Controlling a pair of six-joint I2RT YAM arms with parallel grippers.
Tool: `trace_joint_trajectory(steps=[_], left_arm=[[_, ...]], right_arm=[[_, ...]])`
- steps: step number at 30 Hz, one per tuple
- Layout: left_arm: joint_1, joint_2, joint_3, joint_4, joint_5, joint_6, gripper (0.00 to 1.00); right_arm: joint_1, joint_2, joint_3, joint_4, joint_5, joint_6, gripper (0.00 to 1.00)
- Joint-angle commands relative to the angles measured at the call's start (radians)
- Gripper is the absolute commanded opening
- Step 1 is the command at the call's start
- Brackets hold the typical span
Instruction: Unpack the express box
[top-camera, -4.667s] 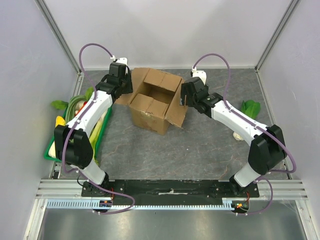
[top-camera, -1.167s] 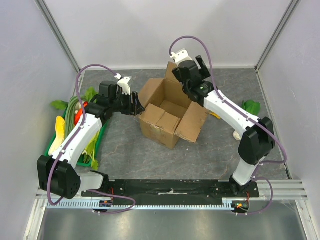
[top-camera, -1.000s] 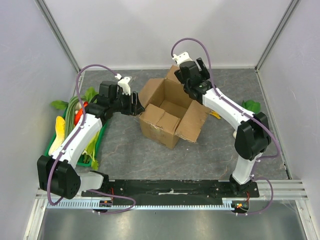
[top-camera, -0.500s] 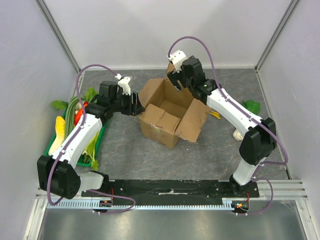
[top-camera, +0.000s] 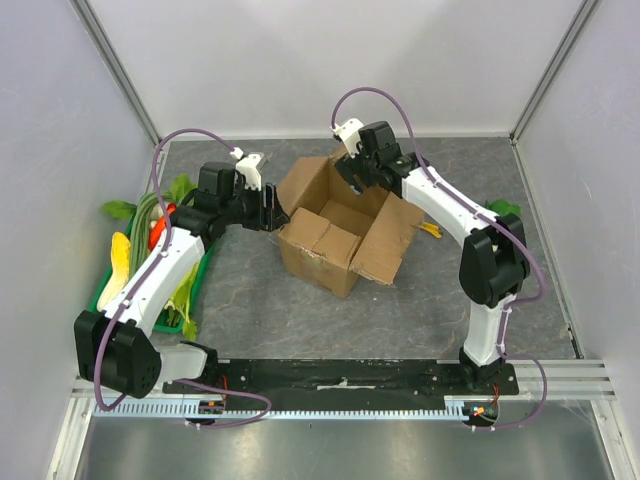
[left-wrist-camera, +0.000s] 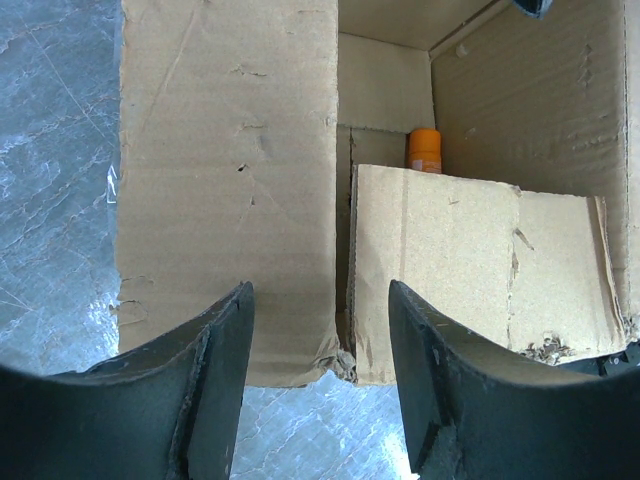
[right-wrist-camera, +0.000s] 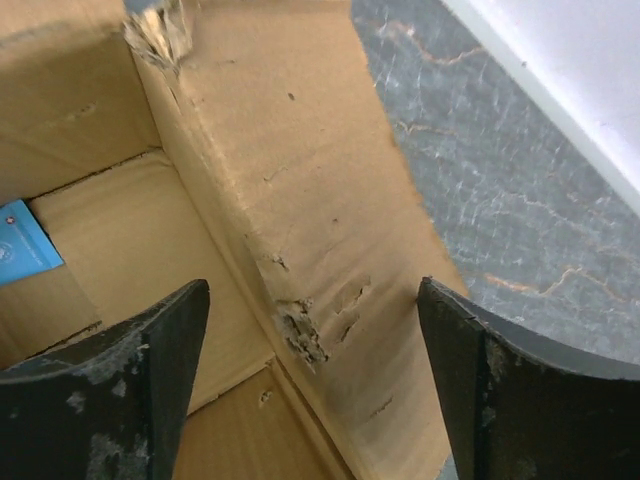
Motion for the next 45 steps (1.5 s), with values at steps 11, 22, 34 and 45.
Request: trace_joint_trajectory(steps=[11, 22, 34, 45], left_arm=[[-0.006, -0.033, 0.158, 0.013, -0.220, -0.050, 0.94], [0.020, 0.016, 0.227, 0.040, -0.186, -0.139, 0.96], [-0.244, 0.111, 0.212, 0.106, -0.529, 0.013, 0.94], [-0.424, 0.284, 0.187, 0.290, -0.917, 0.309, 0.96]], right_arm=[[-0.003, -0.087, 0.006, -0.108, 0.099, 0.204, 0.19], [0.026, -0.349, -0.251, -0.087, 0.235, 0.616, 0.08], [0.104, -0.382, -0.359, -0.206, 0.340, 1.014, 0.23], [0.103, -0.366, -0.409, -0.192, 0.329, 1.048, 0.35]])
